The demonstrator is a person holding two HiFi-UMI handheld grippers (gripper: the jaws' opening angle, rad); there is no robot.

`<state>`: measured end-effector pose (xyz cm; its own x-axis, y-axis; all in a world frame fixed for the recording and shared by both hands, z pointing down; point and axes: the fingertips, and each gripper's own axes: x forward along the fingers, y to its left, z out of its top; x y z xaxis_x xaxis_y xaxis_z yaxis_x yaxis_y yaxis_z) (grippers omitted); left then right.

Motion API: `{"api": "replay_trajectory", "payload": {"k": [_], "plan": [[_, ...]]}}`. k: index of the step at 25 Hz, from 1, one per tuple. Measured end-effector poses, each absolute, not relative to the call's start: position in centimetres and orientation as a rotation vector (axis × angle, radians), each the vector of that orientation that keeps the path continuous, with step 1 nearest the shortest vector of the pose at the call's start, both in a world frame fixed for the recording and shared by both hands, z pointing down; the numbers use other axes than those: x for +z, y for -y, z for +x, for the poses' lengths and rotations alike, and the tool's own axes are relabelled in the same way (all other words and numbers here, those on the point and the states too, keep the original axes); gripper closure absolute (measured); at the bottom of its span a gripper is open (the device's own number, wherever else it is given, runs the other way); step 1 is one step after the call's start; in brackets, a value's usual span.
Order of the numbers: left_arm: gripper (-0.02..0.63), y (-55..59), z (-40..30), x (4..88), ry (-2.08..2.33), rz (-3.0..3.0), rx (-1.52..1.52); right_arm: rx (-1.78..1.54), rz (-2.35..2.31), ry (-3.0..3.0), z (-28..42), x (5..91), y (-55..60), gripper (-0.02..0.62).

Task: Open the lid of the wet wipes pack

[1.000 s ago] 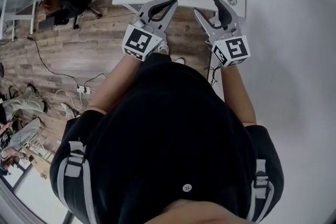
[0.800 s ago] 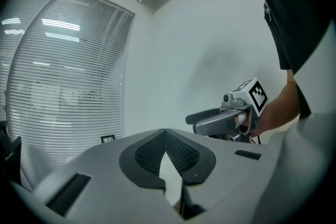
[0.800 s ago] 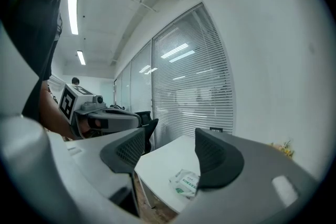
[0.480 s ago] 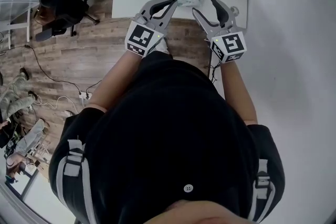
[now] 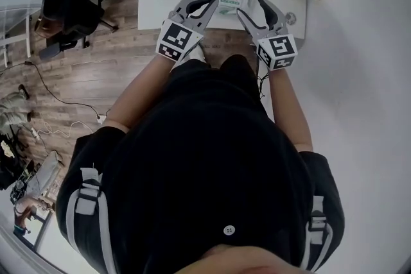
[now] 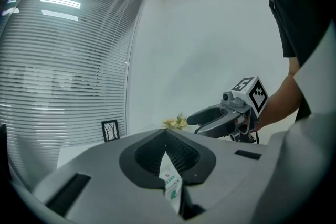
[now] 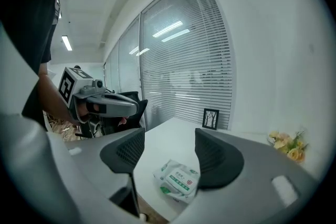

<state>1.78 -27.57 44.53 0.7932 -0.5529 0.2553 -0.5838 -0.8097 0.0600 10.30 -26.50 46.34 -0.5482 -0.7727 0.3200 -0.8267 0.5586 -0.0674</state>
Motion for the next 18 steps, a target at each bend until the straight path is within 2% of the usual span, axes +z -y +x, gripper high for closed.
{"api": "replay_trajectory", "payload": {"k": [18], "plan": [[0.597,32.5,3.1,55.6,0.932,2.590,0.615,0.407,1.014,2.370,11.5,59.4,31.6,0.299]]}}
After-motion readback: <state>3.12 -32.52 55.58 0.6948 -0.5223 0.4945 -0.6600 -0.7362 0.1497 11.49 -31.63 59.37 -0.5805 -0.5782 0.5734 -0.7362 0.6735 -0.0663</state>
